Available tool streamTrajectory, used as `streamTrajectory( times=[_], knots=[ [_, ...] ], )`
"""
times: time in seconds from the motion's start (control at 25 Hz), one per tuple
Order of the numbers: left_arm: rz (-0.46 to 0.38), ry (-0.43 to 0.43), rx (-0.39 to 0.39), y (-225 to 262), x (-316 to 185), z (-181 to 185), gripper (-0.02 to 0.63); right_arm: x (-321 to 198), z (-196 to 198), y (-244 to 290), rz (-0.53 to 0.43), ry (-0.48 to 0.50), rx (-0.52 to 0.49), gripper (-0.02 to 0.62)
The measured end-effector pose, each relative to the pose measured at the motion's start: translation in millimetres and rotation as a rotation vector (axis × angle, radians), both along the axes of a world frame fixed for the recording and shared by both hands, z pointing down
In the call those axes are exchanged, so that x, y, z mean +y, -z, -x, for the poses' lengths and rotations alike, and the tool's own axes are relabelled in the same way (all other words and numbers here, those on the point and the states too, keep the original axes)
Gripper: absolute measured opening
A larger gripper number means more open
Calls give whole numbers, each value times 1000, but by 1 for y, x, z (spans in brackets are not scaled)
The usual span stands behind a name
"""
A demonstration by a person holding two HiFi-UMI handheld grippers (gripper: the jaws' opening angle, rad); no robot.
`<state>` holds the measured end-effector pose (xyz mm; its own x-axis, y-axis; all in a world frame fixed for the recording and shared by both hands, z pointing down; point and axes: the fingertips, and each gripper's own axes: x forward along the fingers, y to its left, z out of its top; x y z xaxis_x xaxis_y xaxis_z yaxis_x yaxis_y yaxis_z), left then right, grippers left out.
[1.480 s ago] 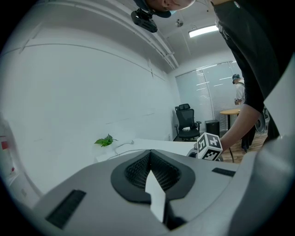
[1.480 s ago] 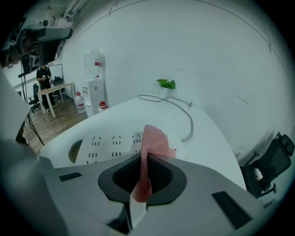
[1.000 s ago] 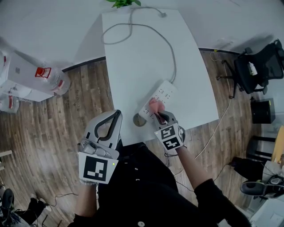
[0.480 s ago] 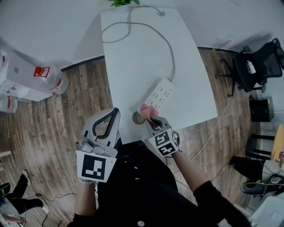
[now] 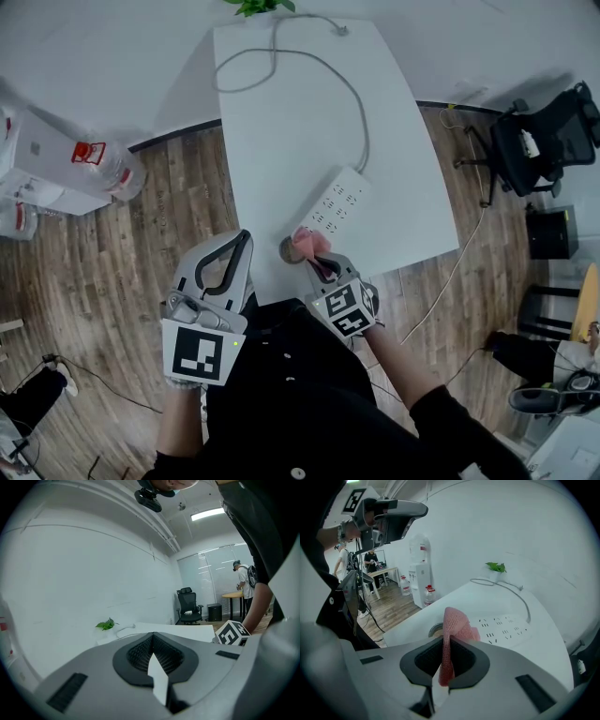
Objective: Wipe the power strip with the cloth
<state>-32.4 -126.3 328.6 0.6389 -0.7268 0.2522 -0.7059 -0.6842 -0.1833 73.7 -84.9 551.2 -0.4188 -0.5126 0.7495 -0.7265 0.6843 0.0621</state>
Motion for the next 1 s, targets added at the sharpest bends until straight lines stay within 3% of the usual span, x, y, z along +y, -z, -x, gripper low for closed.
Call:
streamTrajectory(
  times=[0.28,0.68,1.0],
  knots=[
    [-20,-6,1,3,-3,-4,12,-11,-14,18,-48,-32,1,51],
    [-26,4,8,4,-3,-5,12,-61,-76,61,-179,-172,32,50],
    [-40,33,9,8,-4,0,12,-126,-108,76,-265,-162,120,51]
  ],
)
